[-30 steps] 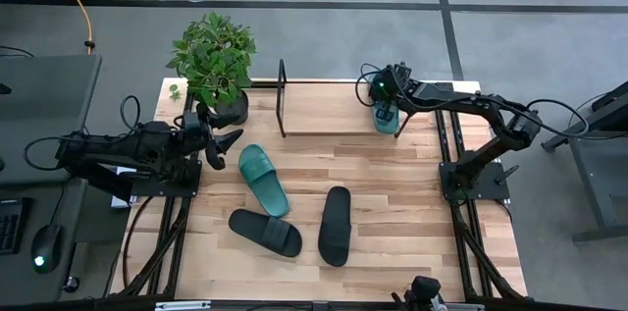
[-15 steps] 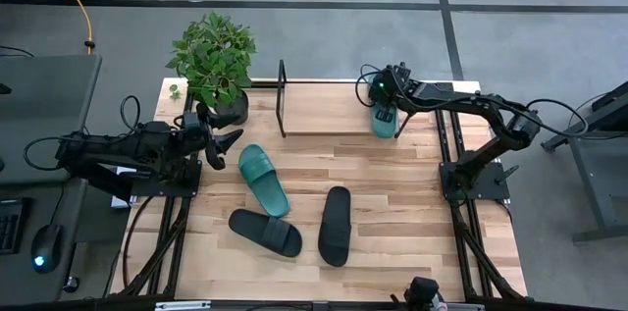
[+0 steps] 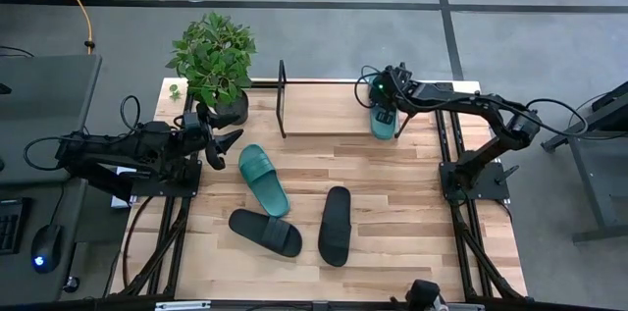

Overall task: Pick and place slides into the shelf
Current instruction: Put the right green slipper on the shelf

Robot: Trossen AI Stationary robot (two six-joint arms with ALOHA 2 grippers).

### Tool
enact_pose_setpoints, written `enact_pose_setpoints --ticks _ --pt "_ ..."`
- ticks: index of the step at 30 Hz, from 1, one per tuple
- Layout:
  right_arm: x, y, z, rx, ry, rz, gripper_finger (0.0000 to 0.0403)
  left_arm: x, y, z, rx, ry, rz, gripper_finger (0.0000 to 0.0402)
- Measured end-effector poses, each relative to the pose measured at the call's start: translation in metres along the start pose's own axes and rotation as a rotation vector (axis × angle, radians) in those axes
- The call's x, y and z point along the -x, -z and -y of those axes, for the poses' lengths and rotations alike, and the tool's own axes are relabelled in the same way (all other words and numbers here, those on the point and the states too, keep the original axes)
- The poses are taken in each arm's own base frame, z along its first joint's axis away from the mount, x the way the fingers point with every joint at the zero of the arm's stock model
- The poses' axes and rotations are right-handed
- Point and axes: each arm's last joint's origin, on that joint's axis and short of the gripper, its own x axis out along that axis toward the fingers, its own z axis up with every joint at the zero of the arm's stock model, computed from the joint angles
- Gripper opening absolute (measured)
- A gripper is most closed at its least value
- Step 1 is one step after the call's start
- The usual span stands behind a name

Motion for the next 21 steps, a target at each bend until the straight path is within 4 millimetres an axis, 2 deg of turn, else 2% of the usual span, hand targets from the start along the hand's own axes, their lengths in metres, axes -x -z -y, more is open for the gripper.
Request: enact_pose_setpoints --ticks 13,21 --pt "0.012 -0.006 -0.021 0.067 0.038 -0.023 0.0126 0.000 0.000 0.000 0.000 0.000 0.000 0.0215" --pt "0.018 -0.012 -0.027 0.058 0.030 0.003 0.0126 0.000 0.000 0.000 0.000 0.000 0.000 0.0215"
